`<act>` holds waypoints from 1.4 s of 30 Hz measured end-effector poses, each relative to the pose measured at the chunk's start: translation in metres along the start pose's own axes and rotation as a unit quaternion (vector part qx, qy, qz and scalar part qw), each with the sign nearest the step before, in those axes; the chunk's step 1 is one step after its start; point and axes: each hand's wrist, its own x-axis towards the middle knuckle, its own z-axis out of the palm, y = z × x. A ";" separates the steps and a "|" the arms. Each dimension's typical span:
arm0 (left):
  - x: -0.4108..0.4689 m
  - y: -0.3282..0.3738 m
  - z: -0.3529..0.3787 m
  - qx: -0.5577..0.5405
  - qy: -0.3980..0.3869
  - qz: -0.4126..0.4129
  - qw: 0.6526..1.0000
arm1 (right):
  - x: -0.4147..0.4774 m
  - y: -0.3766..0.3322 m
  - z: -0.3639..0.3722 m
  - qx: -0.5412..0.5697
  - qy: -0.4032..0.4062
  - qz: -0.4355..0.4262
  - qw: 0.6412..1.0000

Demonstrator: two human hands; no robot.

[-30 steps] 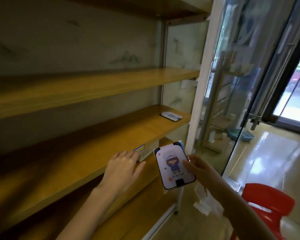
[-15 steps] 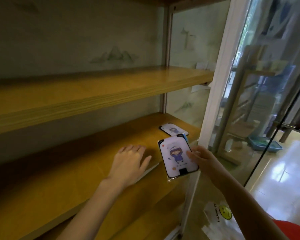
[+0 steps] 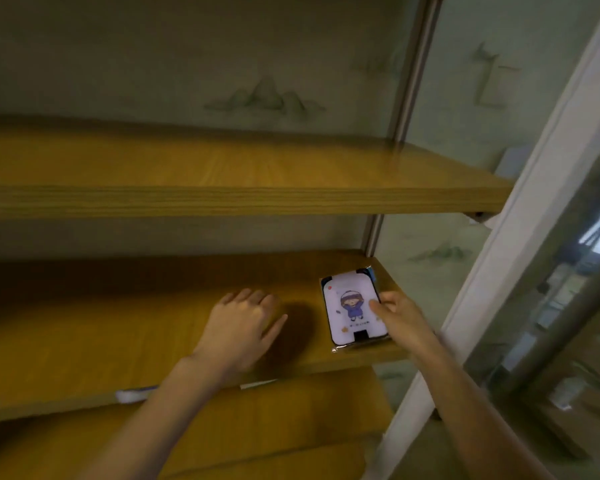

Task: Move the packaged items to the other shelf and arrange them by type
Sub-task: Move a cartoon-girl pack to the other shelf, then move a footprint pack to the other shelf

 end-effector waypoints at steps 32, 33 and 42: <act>-0.113 -0.031 -0.007 0.105 0.036 -0.232 0.966 | -0.049 -0.088 0.087 -0.388 -0.206 -0.475 0.763; -0.126 -0.036 -0.011 0.111 0.039 -0.248 0.962 | -0.058 -0.094 0.097 -0.379 -0.216 -0.491 0.754; -0.245 -0.089 -0.050 0.149 0.053 -0.382 0.910 | -0.146 -0.144 0.198 -0.333 -0.295 -0.574 0.687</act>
